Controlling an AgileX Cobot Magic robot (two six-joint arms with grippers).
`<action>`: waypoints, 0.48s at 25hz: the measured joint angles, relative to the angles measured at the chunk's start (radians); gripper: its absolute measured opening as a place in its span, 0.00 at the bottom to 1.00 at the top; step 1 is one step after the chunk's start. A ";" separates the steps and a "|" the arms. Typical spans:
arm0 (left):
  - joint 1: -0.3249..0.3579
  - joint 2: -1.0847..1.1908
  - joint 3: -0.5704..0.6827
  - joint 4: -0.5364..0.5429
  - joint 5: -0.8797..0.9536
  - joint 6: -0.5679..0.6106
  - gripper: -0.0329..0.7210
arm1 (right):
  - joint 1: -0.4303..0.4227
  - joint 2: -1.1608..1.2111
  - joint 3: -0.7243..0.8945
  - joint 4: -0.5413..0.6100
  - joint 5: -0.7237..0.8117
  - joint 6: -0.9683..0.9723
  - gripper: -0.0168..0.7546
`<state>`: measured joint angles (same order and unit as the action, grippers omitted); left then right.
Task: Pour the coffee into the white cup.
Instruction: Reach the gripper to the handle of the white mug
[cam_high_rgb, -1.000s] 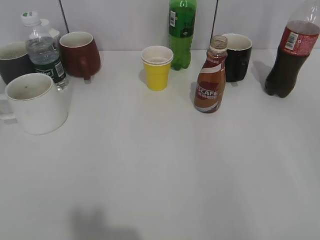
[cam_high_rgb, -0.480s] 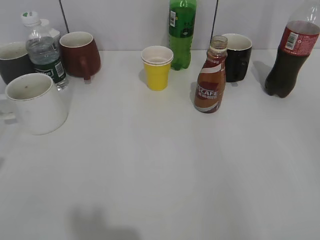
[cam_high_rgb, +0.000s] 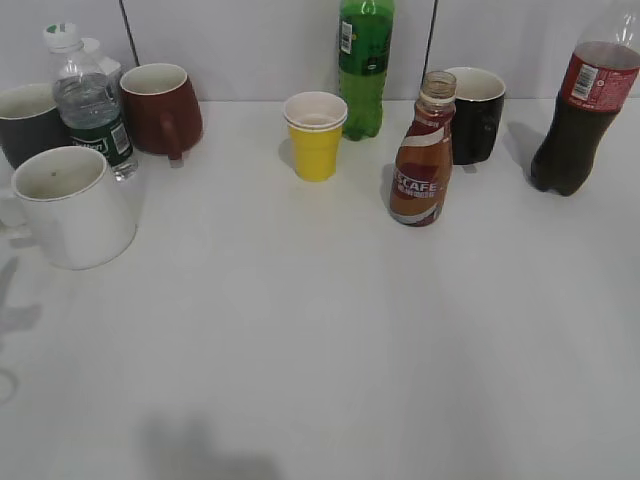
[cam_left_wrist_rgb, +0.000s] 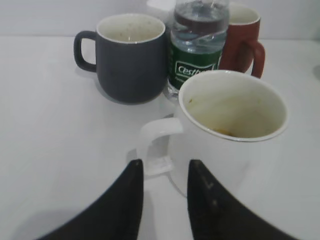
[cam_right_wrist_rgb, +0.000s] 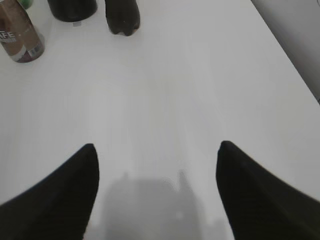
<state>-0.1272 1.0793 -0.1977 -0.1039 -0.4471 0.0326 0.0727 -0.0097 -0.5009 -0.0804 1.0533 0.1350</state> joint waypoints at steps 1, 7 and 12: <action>0.000 0.032 0.000 -0.001 -0.025 0.000 0.36 | 0.000 0.000 0.000 0.000 -0.001 0.000 0.76; 0.000 0.202 0.000 -0.016 -0.182 0.000 0.38 | 0.000 0.000 0.000 0.000 -0.001 0.000 0.76; 0.000 0.315 0.000 -0.016 -0.350 0.000 0.58 | 0.000 0.000 0.000 0.000 -0.001 0.000 0.76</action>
<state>-0.1272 1.3940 -0.1977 -0.1196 -0.7971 0.0326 0.0727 -0.0097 -0.5009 -0.0804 1.0526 0.1350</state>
